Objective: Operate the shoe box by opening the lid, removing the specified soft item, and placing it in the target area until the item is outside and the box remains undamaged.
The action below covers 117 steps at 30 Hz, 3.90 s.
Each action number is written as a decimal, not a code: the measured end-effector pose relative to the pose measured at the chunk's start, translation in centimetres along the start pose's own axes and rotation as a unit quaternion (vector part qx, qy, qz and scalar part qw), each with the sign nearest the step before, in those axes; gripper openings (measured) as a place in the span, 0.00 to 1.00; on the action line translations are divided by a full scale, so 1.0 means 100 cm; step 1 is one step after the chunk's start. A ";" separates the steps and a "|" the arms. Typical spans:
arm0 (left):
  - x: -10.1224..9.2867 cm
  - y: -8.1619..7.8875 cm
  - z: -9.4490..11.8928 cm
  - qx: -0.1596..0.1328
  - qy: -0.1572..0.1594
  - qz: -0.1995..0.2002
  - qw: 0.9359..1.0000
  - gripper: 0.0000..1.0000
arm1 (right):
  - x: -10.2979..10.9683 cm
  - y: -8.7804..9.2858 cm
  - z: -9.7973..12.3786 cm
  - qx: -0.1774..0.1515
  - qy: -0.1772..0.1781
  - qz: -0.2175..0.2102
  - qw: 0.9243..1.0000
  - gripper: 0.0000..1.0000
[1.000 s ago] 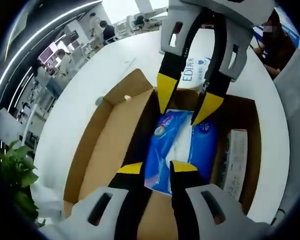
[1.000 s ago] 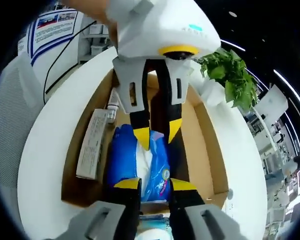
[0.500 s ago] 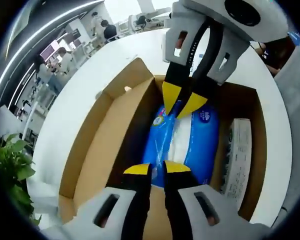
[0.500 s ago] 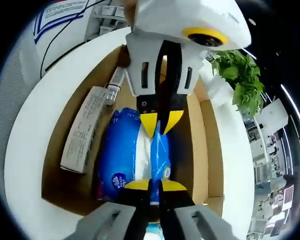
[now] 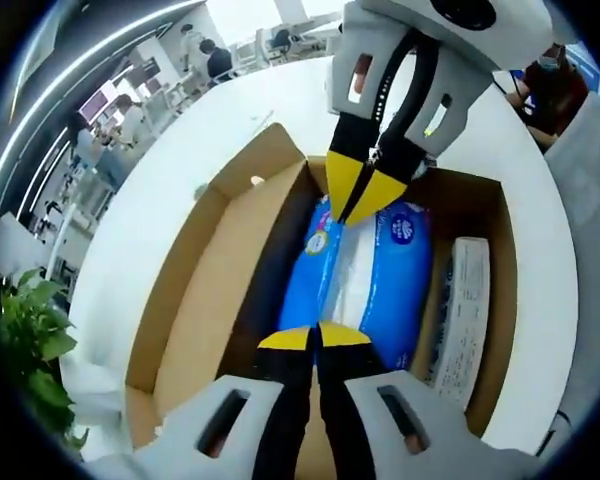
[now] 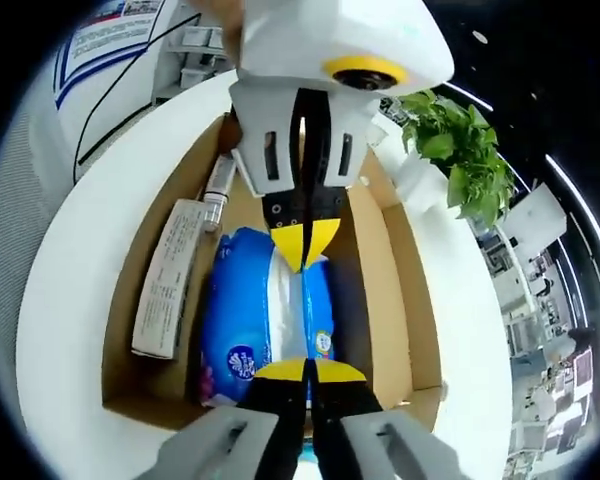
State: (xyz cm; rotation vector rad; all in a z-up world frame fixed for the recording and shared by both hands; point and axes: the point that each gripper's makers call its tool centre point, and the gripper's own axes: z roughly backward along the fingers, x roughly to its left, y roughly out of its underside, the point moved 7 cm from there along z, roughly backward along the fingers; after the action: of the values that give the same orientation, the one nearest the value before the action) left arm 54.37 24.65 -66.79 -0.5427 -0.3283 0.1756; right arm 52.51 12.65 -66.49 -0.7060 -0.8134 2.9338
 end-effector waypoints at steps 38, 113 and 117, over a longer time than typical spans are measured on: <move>0.004 -0.067 0.082 -0.039 -0.056 -0.025 0.997 0.00 | -0.033 -0.032 0.094 -0.045 0.087 0.011 0.995 0.00; -0.085 -0.256 -0.051 -0.089 0.045 -0.108 0.989 0.00 | -0.003 0.185 0.201 0.043 0.213 -0.098 0.971 0.00; -0.091 -0.261 -0.062 -0.090 0.052 -0.112 0.988 0.00 | -0.001 0.197 0.200 0.050 0.214 -0.103 0.970 0.00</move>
State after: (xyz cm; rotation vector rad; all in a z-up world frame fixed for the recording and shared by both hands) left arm 50.12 -2.59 -60.27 -0.6863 -0.3027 -0.0997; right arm 46.04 -14.06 -60.90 -1.1161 -0.6450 2.4822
